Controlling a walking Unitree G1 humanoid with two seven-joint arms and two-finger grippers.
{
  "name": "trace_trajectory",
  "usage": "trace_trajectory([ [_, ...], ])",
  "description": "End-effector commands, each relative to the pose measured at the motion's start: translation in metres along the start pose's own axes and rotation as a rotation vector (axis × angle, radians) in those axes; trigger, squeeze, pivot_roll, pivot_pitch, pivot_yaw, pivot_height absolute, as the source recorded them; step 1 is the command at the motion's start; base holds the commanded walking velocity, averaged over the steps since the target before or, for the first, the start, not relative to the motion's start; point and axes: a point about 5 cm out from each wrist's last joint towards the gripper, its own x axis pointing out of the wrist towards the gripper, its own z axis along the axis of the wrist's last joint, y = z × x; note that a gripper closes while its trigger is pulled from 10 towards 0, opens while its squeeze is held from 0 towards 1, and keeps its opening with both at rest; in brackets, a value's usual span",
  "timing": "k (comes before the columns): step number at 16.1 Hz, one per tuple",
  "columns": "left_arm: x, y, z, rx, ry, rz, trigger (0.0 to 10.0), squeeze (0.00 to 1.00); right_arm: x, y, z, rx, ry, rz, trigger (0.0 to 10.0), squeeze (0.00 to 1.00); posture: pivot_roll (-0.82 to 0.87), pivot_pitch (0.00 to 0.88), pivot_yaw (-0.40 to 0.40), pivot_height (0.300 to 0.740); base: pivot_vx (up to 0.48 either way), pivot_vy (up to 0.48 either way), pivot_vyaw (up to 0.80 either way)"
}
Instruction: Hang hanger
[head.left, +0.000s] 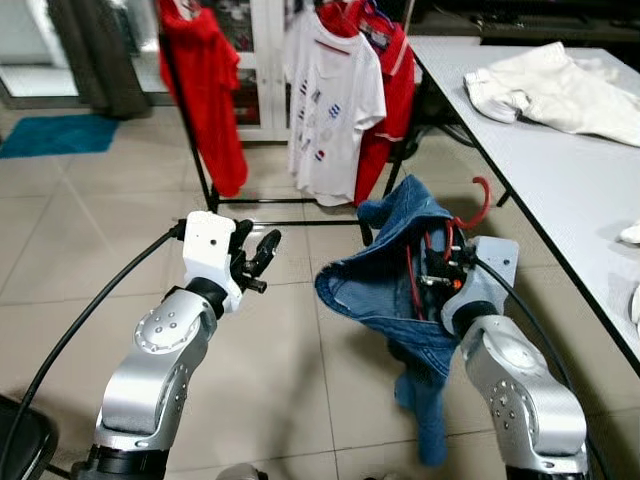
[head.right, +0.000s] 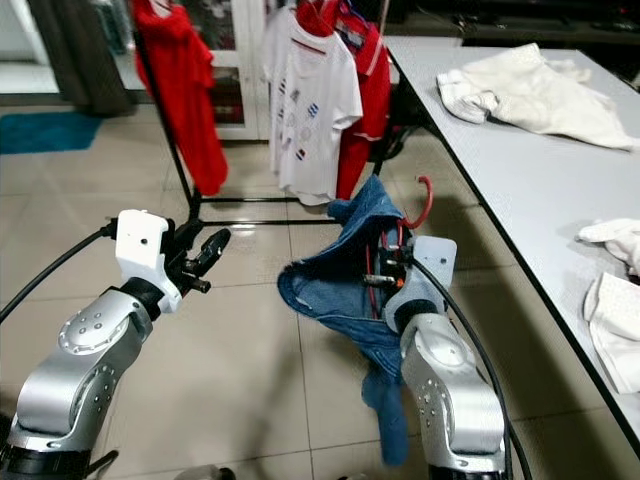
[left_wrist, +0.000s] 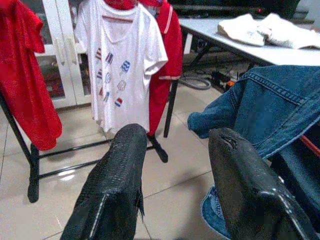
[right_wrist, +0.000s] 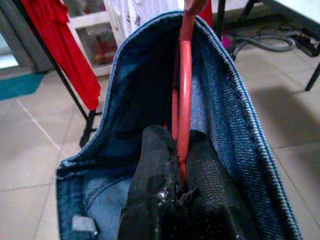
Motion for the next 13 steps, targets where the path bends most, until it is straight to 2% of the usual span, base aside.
trace_trajectory([
  [1,-0.001,0.000,-0.003,0.007,0.019,0.003,10.0,0.00,-0.001,0.001,0.010,0.006,-0.058,0.028,10.0,0.00,0.03,0.067,-0.027,0.740,0.319,0.000,0.00],
  [2,-0.001,0.001,-0.002,-0.007,0.005,-0.001,10.0,0.00,-0.001,0.002,0.011,0.006,-0.066,0.041,10.0,0.00,0.03,0.066,-0.027,0.740,0.292,0.000,0.00],
  [4,-0.003,0.014,-0.001,-0.020,0.016,0.004,10.0,0.00,-0.005,0.005,0.022,-0.014,-0.106,0.175,10.0,0.00,0.02,0.066,-0.027,0.740,0.000,0.000,0.00],
  [5,-0.005,0.024,0.001,-0.038,0.004,0.008,10.0,0.18,-0.007,0.005,0.026,-0.043,-0.113,0.251,10.0,0.00,0.02,0.066,-0.027,0.740,0.000,0.000,0.00],
  [6,-0.008,0.036,0.004,-0.051,-0.011,-0.006,10.0,1.00,-0.010,0.003,0.030,-0.078,-0.108,0.338,10.0,0.00,0.02,0.065,-0.028,0.740,0.000,0.000,0.00],
  [8,-0.012,0.056,0.004,-0.043,0.024,-0.032,10.0,1.00,-0.015,0.004,0.041,-0.107,-0.118,0.489,10.0,0.00,0.03,0.063,-0.030,0.740,0.000,0.000,0.00],
  [9,-0.012,0.060,0.004,-0.051,0.033,-0.048,10.0,1.00,-0.017,0.004,0.044,-0.108,-0.123,0.529,10.0,0.00,0.03,0.060,-0.032,0.740,0.000,0.000,0.00],
  [11,-0.012,0.074,0.007,-0.151,0.018,-0.183,10.0,1.00,-0.028,0.009,0.059,-0.083,-0.158,0.741,10.0,0.00,0.03,0.051,-0.038,0.740,0.000,0.000,0.00],
  [13,-0.012,0.076,0.010,-0.149,0.008,-0.283,10.0,1.00,-0.034,0.010,0.062,-0.101,-0.144,0.831,10.0,0.00,0.03,0.049,-0.039,0.740,0.000,0.000,0.00],
])
